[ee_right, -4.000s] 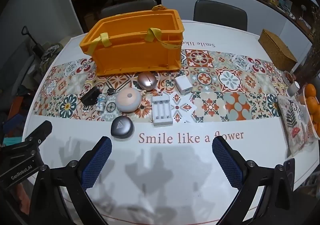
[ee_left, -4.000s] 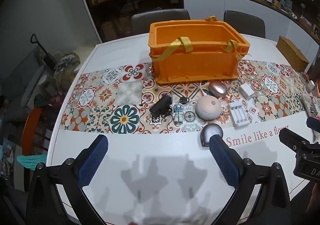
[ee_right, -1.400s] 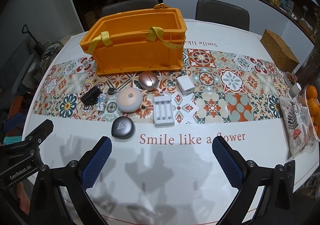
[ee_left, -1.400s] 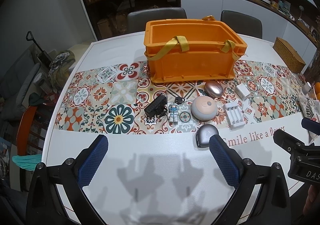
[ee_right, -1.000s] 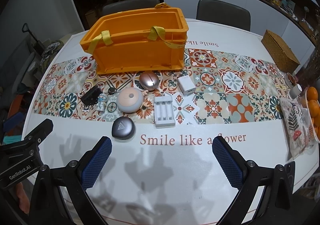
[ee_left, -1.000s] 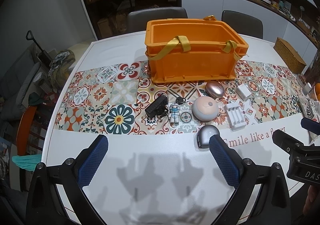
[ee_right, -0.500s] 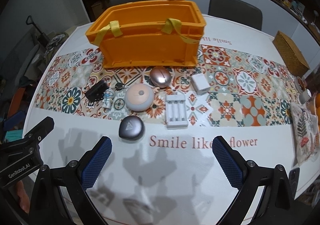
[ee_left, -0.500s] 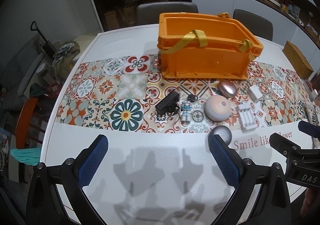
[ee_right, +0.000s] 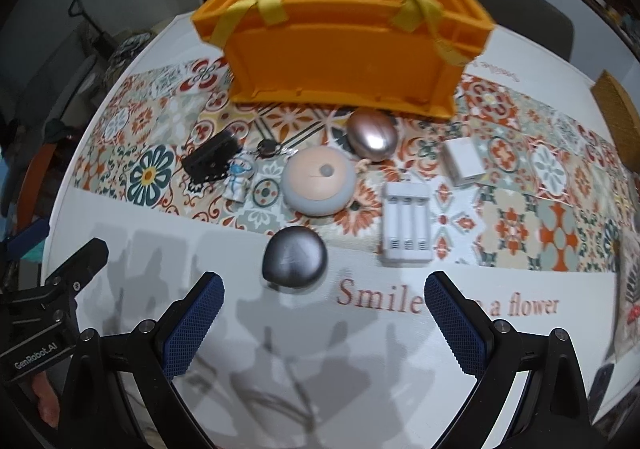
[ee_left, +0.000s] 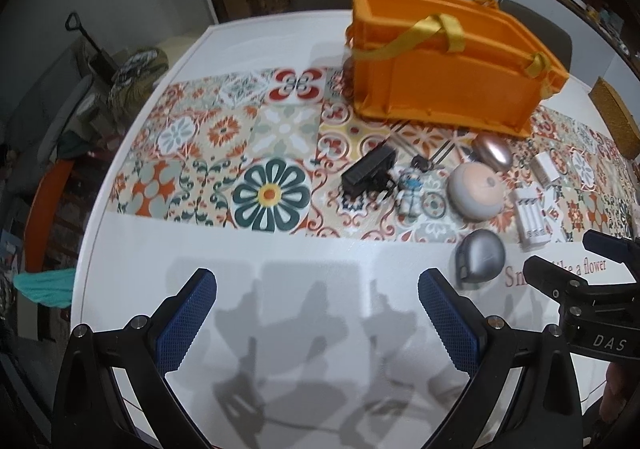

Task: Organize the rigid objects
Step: 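Lower the right tool onto the dark grey round device and close it, then move the left tool toward the peach-topped round device while the right tool holds the grey device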

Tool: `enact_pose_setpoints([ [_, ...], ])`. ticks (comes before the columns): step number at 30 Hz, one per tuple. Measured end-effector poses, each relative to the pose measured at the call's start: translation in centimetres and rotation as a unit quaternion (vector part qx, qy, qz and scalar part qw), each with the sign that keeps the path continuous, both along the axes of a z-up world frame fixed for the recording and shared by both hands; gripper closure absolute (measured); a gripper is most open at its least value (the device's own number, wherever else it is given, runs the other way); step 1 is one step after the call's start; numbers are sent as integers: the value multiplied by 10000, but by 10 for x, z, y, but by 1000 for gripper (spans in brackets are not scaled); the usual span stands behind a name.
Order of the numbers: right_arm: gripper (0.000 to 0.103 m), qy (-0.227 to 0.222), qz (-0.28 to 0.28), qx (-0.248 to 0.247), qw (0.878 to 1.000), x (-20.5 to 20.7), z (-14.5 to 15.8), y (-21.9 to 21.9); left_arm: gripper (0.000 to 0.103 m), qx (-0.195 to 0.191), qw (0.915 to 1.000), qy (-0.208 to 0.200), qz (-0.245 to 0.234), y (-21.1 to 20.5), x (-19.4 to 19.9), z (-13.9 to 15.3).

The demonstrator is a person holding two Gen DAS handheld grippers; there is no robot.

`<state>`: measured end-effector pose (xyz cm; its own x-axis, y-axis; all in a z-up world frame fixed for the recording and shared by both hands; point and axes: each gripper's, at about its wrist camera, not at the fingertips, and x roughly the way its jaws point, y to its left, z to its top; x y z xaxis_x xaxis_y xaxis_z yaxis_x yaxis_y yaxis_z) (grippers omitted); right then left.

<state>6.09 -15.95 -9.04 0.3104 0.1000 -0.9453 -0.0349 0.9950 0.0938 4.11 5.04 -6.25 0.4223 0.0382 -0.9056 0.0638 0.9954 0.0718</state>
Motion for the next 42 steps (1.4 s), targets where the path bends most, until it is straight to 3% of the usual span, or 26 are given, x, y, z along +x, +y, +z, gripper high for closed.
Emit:
enact_pose_setpoints([
  [9,2,378,204,131,9990,13,-33,15,0,-54,9990,407,171,12,8,-27],
  [25,17,1015,448,49,9938,36,-93,30,0,-14,9953,944,191,10,22,-66],
  [35,29,914,675,-299,9931,44,-100,46,0,37,9944,1042,156,7,27,-75],
  [40,43,761,740,-431,9934,42,-99,56,0,53,9944,1042,142,5,26,-75],
  [42,43,740,738,-411,9937,40,-98,57,0,73,9947,1018,129,4,25,-74],
])
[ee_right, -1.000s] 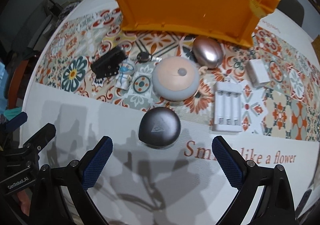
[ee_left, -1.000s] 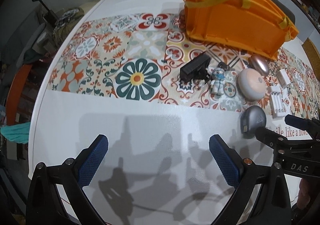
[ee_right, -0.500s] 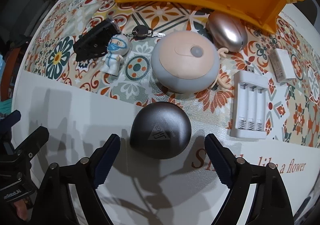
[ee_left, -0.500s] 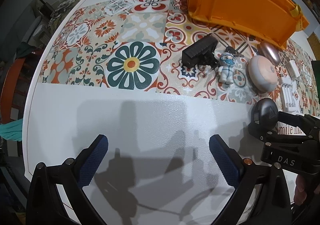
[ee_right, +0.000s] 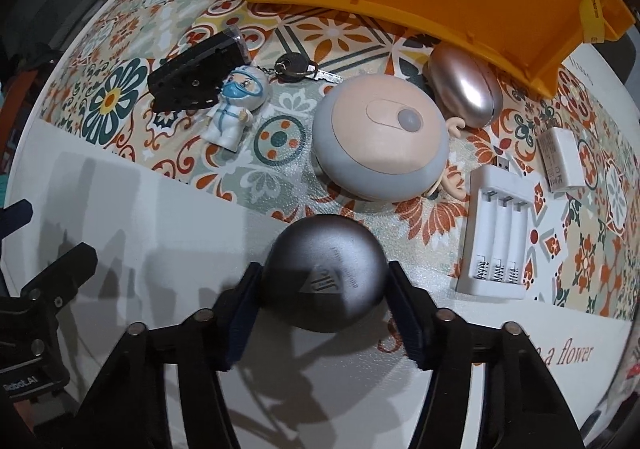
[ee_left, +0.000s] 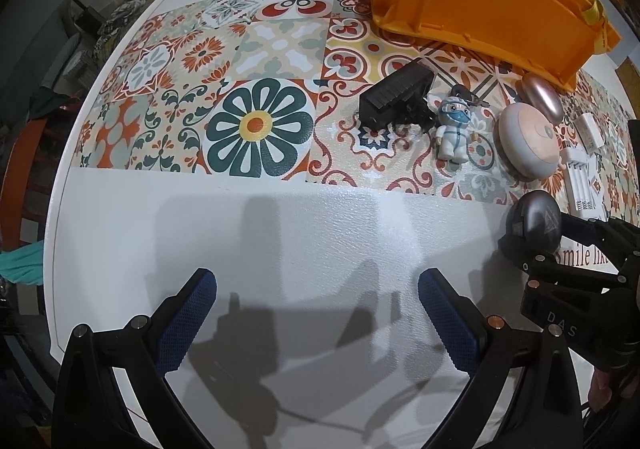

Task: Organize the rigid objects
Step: 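Move the left tool toward the peach-topped round device while the right tool holds the grey device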

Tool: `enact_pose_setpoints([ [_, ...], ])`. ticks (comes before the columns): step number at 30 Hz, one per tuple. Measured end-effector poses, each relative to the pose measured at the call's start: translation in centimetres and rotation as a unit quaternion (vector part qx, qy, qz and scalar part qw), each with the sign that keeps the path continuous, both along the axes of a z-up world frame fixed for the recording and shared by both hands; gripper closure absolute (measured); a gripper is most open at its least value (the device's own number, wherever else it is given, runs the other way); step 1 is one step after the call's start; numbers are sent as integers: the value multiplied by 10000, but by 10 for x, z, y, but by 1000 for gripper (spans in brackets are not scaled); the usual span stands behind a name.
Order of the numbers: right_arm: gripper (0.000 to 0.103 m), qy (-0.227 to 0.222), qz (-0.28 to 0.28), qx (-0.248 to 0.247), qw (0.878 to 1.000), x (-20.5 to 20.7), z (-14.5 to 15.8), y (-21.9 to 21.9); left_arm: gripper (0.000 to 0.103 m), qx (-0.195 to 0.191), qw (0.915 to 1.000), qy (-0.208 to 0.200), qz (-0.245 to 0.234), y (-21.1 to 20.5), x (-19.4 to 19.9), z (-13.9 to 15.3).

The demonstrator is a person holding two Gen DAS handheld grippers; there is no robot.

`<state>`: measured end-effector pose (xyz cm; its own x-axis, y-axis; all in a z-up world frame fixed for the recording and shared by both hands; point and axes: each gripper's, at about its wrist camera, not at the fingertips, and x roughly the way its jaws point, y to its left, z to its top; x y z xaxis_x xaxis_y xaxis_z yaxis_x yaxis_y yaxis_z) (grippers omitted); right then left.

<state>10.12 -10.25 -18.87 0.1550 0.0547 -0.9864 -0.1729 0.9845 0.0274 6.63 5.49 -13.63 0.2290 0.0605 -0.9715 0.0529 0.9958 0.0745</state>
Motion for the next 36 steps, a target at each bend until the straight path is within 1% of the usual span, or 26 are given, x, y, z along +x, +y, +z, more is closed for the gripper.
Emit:
enact_pose_setpoints([
  [7,44,42,-124,351,9993,-11,8,-15,0,-57,9999,-117,-40,-3,-3,8],
  [12,44,-100,-202,453,9987,-17,21,-29,0,-108,9995,-231,-177,-11,-4,17],
  [21,44,-430,-512,563,9962,-25,54,-53,0,-217,9976,-463,-472,-31,-1,32],
  [24,44,-539,-635,589,9948,-32,67,-70,0,-225,9968,-527,-553,-37,0,37],
  [31,44,-747,-883,622,9913,-34,80,-84,0,-233,9952,-619,-725,-53,7,44],
  [36,44,-816,-1114,624,9884,-33,82,-96,0,-292,9921,-718,-990,-70,13,49],
])
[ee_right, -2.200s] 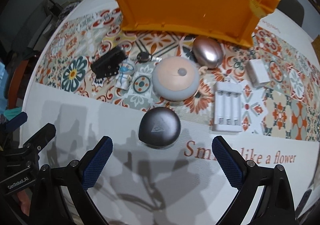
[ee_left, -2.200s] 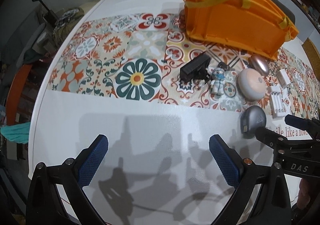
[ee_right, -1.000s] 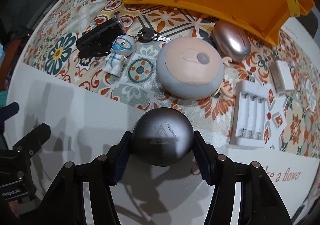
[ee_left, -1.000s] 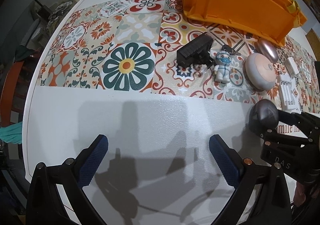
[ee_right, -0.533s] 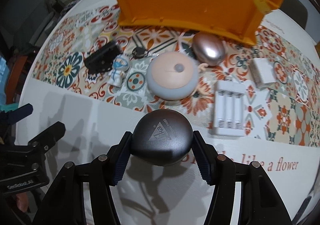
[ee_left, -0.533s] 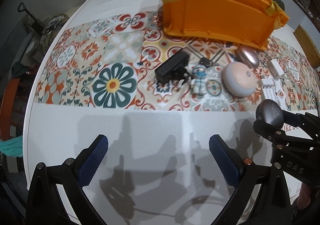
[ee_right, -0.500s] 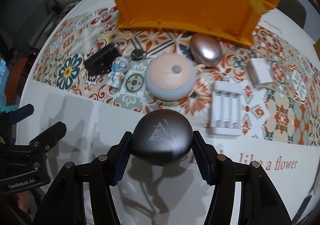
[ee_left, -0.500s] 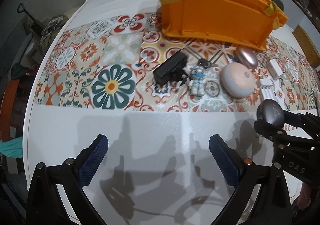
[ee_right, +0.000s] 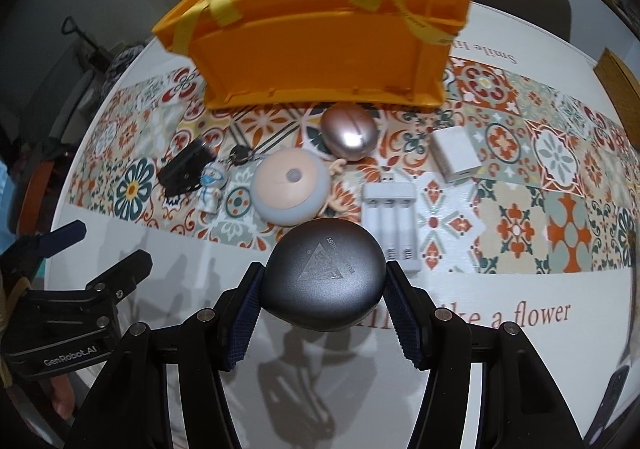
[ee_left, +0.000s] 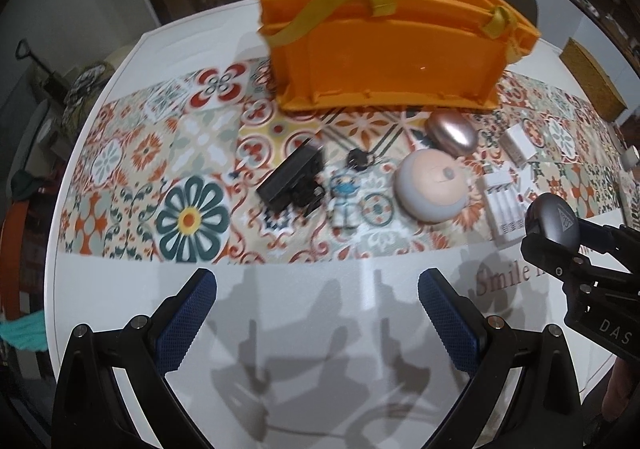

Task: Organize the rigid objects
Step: 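Move the left tool toward the peach-topped round device while the right tool holds the grey device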

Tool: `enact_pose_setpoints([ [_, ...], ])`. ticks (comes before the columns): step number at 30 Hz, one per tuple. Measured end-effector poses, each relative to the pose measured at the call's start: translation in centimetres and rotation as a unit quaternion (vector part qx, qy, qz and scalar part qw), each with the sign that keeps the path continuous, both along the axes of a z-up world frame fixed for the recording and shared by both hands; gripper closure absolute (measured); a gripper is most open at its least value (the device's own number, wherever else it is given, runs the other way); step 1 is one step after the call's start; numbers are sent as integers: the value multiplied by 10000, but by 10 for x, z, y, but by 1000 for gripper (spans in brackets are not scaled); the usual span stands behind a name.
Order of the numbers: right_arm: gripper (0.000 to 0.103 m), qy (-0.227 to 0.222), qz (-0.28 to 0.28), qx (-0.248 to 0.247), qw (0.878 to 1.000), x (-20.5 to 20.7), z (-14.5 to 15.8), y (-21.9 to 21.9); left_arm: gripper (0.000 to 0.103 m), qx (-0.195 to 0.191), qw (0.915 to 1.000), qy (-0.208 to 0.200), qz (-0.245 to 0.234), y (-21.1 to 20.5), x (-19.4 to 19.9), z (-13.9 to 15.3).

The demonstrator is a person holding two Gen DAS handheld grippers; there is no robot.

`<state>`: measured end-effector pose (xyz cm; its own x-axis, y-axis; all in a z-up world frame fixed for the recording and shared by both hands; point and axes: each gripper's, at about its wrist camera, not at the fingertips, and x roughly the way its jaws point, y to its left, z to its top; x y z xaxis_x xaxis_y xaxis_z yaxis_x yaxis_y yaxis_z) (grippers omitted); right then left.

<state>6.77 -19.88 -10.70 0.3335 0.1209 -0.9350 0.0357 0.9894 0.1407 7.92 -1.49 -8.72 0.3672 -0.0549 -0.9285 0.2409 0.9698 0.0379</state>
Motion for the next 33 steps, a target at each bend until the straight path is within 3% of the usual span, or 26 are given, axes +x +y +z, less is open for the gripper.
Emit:
enact_pose_setpoints([
  [11,44,-48,-439,-97,9990,0,2,-35,0,-92,9985,-12,-548,-45,18,-3],
  [21,44,-24,-778,-129,9969,7,-4,-67,0,-185,9988,53,-451,-74,39,-9],
  [33,44,-39,-791,-233,9966,17,-13,-89,0,-267,9989,396,-21,-96,63,-39],
])
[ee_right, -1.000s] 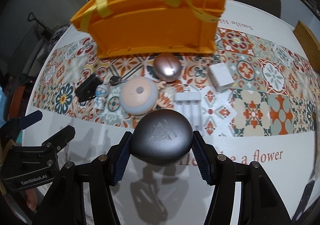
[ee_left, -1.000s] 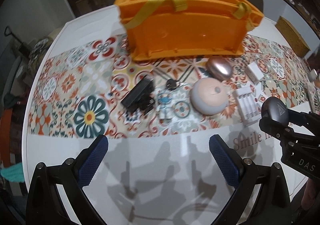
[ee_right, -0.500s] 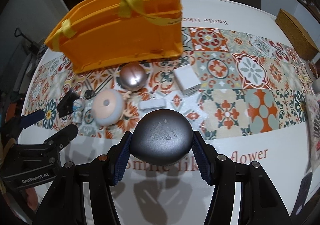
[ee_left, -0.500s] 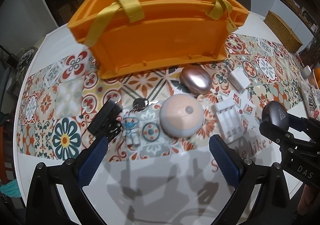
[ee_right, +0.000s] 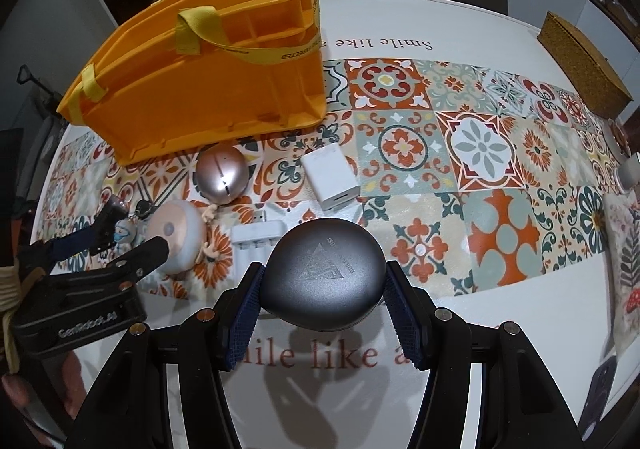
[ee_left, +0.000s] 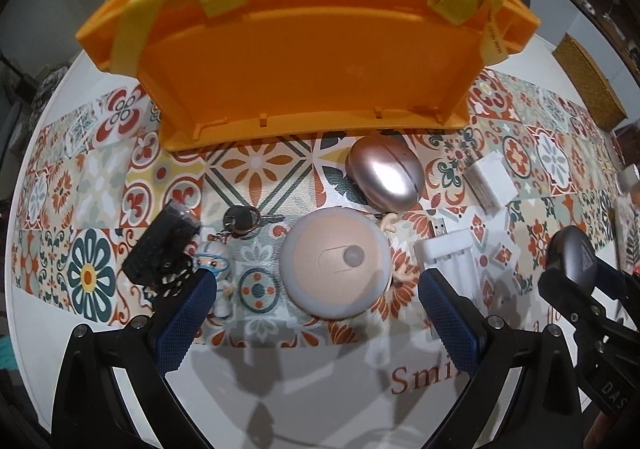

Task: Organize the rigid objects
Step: 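Move the left tool toward the peach-topped round device while the right tool holds the grey device, then close the left tool on the peach-topped round device and lift it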

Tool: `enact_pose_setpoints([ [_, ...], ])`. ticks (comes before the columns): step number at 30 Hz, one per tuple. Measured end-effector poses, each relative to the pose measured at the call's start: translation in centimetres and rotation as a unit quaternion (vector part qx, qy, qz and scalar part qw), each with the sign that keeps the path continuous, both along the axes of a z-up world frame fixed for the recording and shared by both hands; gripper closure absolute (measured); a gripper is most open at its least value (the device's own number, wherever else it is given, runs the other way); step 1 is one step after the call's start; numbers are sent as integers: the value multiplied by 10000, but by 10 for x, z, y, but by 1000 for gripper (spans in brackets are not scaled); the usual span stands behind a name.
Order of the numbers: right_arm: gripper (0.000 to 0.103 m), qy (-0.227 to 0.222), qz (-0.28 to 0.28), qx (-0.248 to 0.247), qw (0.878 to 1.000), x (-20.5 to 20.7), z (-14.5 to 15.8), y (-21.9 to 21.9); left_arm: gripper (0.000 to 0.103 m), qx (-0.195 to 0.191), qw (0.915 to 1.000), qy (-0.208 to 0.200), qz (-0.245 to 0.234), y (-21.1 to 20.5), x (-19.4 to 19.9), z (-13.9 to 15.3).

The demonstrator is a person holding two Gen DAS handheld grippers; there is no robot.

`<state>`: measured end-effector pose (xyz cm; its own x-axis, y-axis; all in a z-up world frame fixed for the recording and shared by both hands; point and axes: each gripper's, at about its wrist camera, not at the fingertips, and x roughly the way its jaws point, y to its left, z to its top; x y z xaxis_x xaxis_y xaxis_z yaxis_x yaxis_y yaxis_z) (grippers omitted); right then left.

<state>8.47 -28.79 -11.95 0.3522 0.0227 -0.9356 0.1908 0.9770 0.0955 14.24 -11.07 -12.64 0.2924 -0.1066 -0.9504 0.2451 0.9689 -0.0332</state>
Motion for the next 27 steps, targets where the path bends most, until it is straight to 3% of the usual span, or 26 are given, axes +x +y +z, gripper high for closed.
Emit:
enact_pose_setpoints([
  [11,44,89,-40,6,10000,6,-14,-14,2,24,9991,241,351,-11,13,-23],
  [23,44,195,-154,109,9996,10,-24,-23,12,104,9980,393,478,-22,29,-42],
  [27,44,216,-138,113,9996,11,-26,-22,20,91,9977,446,495,-24,34,-49],
])
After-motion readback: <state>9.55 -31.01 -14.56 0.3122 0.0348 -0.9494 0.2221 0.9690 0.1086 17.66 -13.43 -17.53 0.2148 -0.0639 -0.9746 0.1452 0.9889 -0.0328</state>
